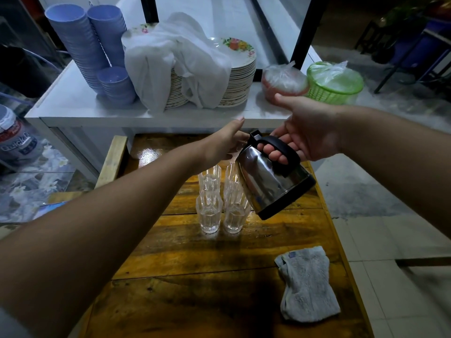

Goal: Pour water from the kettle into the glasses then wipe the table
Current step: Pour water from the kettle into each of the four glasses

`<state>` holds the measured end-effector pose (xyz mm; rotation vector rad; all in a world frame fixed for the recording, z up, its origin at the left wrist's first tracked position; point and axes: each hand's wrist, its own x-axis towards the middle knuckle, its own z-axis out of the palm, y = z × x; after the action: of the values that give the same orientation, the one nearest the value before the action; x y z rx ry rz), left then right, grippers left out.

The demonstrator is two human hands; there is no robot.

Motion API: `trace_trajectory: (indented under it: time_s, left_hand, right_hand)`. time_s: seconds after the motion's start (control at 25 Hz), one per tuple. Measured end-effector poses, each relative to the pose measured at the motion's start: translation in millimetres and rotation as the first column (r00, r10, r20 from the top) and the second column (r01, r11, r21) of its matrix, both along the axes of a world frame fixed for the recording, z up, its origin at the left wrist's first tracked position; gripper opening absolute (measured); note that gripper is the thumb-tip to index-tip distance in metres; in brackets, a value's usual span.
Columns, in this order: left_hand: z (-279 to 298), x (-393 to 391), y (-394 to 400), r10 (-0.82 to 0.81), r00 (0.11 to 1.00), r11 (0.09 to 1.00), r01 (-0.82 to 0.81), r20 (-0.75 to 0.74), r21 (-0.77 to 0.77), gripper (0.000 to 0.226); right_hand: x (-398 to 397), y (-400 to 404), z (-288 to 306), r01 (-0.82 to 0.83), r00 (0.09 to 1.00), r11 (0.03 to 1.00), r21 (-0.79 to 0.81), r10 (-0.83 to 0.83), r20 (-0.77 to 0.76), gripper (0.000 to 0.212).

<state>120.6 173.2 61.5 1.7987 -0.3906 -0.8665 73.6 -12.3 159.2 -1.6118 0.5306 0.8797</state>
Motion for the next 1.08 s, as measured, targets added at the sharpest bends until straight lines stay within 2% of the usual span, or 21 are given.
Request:
trace_trajectory:
  time_s: [0.24, 0.44, 0.76, 1.08]
  left_hand:
    - [-4.5, 4.0, 2.0, 0.036, 0.999, 0.999, -0.036, -0.010, -0.026, 0.080]
    - [-10.0, 7.4, 0.9, 0.024, 0.999, 0.999, -0.025, -0.026, -0.020, 0.095]
    - [-10.6, 10.2, 1.5, 0.041, 0.999, 0.999, -0.041, 0.010, -0.025, 0.080]
    - [-12.4, 21.3, 7.3, 0.092, 0.995, 0.995, -0.092, -0.027, -0.023, 0.091]
  right_hand:
    - [8.6, 3.3, 3.2, -0.009, 1.000, 0.999, -0.042, 0.008, -0.024, 0.101]
    - [15.8, 6.2, 4.6, -0.005, 1.000, 0.996, -0.084, 0.003, -0.019, 0.100]
    - [25.2, 11.2, 7.2, 0.011, 1.000, 0.992, -0.126, -0.011, -0.002, 0.100]
    - [33.5, 19.6, 10.2, 0.014, 1.000, 0.989, -0.150, -0.012, 0.017, 0.096]
